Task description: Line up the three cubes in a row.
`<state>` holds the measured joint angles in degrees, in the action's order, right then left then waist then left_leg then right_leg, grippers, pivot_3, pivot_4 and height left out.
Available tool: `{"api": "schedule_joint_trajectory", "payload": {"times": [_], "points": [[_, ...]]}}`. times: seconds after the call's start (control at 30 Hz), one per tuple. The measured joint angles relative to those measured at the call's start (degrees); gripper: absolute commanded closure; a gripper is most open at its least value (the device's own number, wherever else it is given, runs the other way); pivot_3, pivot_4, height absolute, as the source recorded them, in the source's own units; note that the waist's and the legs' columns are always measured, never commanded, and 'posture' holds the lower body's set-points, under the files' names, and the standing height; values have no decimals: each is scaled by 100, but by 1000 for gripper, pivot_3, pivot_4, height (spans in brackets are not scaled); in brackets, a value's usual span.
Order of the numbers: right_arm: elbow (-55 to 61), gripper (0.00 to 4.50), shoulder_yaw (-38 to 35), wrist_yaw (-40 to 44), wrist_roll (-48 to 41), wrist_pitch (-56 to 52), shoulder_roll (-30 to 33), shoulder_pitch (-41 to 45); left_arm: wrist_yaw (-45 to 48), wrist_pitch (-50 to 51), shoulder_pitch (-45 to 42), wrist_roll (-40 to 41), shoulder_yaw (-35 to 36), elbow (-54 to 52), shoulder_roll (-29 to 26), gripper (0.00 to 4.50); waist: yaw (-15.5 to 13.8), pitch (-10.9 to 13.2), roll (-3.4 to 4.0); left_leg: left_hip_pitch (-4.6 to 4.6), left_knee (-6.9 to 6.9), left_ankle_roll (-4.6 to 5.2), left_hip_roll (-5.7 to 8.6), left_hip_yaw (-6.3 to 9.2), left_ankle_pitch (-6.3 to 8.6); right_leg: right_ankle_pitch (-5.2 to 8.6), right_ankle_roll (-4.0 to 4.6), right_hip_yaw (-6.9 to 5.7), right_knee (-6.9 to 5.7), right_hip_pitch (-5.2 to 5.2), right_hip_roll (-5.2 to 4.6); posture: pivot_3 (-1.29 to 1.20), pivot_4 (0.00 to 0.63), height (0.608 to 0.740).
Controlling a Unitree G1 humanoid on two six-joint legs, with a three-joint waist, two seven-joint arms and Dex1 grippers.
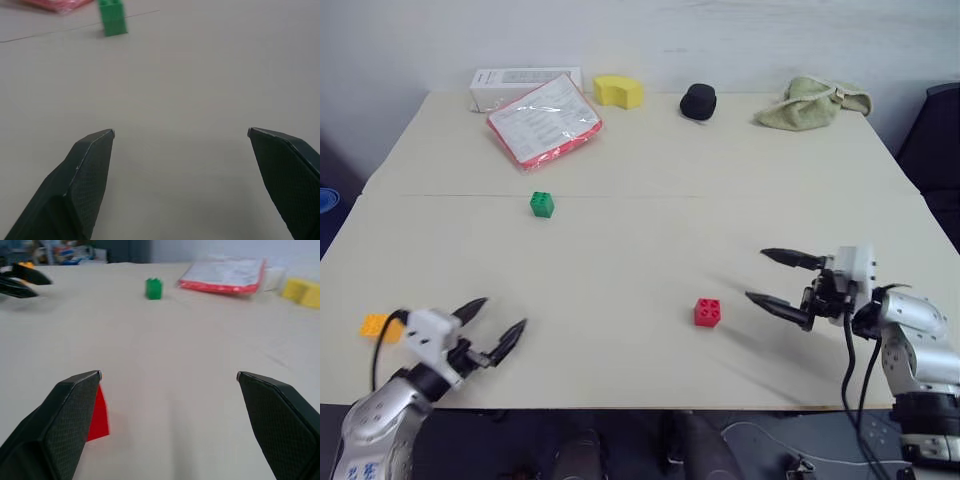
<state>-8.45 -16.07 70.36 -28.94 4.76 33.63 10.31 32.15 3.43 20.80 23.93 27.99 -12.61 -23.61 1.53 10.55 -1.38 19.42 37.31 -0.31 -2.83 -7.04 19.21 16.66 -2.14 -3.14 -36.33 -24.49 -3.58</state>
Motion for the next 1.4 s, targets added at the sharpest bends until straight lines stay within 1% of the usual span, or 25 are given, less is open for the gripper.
{"api": "schedule_joint_trajectory", "payload": {"times": [0.1, 0.17, 0.23, 0.3, 0.43, 0.53, 0.6, 0.67, 0.7, 0.77, 0.9, 1.03, 1.17, 1.37, 1.4], "points": [[151, 35, -134, -81, -216, 51, -191, -271, -502, -153, 205, 6, 354, 8, 476, 0, -6, 0, -2, 0, 0, 4, -1, 1, 3, -1, -2, 0, 6, 3, 0, 0, 150, 740], [251, 35, -119, -179, -210, 204, -363, -376, -731, -177, 220, 5, 403, 7, 661, 0, -7, 0, -2, 0, 0, 5, 0, 1, 2, -1, -2, 0, 5, 3, 2, 0, 150, 740], [380, 35, 6, -271, -170, 320, -525, -409, -879, -191, 151, -21, 376, 0, 711, 0, -4, 0, -4, 0, 0, 3, -1, 1, 1, -2, -1, 0, 5, 2, 4, 0, 150, 740], [415, 35, 75, -340, -157, 372, -544, -380, -989, -150, -108, -58, 275, -45, 699, 0, -17, 0, -3, 2, 1, 4, 2, 2, 0, -4, -3, 0, 5, 3, 4, 0, 150, 740], [557, 35, 119, -533, -171, 373, -545, -184, -1400, 414, -1218, -109, -106, -97, 514, 0, -74, -2, -8, 3, 3, 3, 2, 2, -2, -8, -6, 0, 3, 4, 4, 0, 150, 740], [650, 35, 130, -784, -203, 316, -618, -32, -1862, 1285, -2517, -160, -470, 98, 383, 0, -132, -3, -10, 5, 7, -9, 2, 2, -10, -9, -7, -5, -3, 2, 4, 0, 150, 740], [795, 35, 141, -983, -233, 249, -703, 28, -2078, 1812, -3540, -311, -845, 568, 294, 0, -160, -3, -10, 6, 9, -21, 5, 2, -17, -9, -7, -8, -8, 2, 4, 0, 150, 740], [936, 35, 169, -1141, -274, 238, -757, 48, -2207, 2016, -4216, -492, -1122, 984, 298, 0, -150, -4, -10, 5, 8, -31, 6, -2, -21, -9, -8, -8, -6, 2, 3, 0, 150, 740], [964, 35, 175, -1238, -281, 232, -771, 51, -2269, 2087, -4617, -624, -1288, 1363, 322, 0, -142, -4, -10, 7, 8, -32, 5, -6, -22, -9, -8, -7, -6, 1, 4, 0, 150, 740], [1026, 35, 166, -1359, -284, 240, -803, 12, -2340, 2091, -5083, -813, -1524, 1909, 388, 0, -115, -4, -10, 5, 6, -35, 2, -14, -24, -9, -8, -4, -9, -1, 8, 0, 150, 740], [1170, 35, 232, -1591, -244, 273, -959, -140, -2612, 1771, -6256, -1189, -1752, 3623, 667, 0, -155, 2, -20, 16, 12, -43, 2, -5, -32, -9, -8, -20, -4, -7, 8, 0, 150, 740], [1305, 35, 213, -1737, -181, 332, -962, -348, -2737, 1157, -6836, -1478, -1787, 4747, 672, 0, -124, 2, -21, 9, 10, -42, 4, -12, -32, -9, -8, -12, -8, -6, 7, 0, 150, 740], [1395, 35, 212, -1844, -140, 394, -961, -520, -2766, 787, -7208, -1638, -1782, 5762, 670, 0, -142, 4, -23, 9, 11, -46, 4, -9, -35, -9, -8, -19, -12, -7, 7, 0, 150, 740], [1539, 35, 210, -1993, -127, 424, -961, -666, -2864, 329, -7542, -1749, -1743, 6813, 670, 0, -148, 7, -28, 11, 12, -46, 5, -6, -35, -9, -8, -23, -13, -7, 5, 0, 150, 740], [1539, 9, 211, -1998, -127, 424, -961, -685, -2819, 256, -7624, -1748, -1734, 6960, 671, 185, -149, 8, -31, 13, 13, -46, 5, -6, -35, -9, -8, -25, -13, -7, 5, 0, 150, 740]]}}
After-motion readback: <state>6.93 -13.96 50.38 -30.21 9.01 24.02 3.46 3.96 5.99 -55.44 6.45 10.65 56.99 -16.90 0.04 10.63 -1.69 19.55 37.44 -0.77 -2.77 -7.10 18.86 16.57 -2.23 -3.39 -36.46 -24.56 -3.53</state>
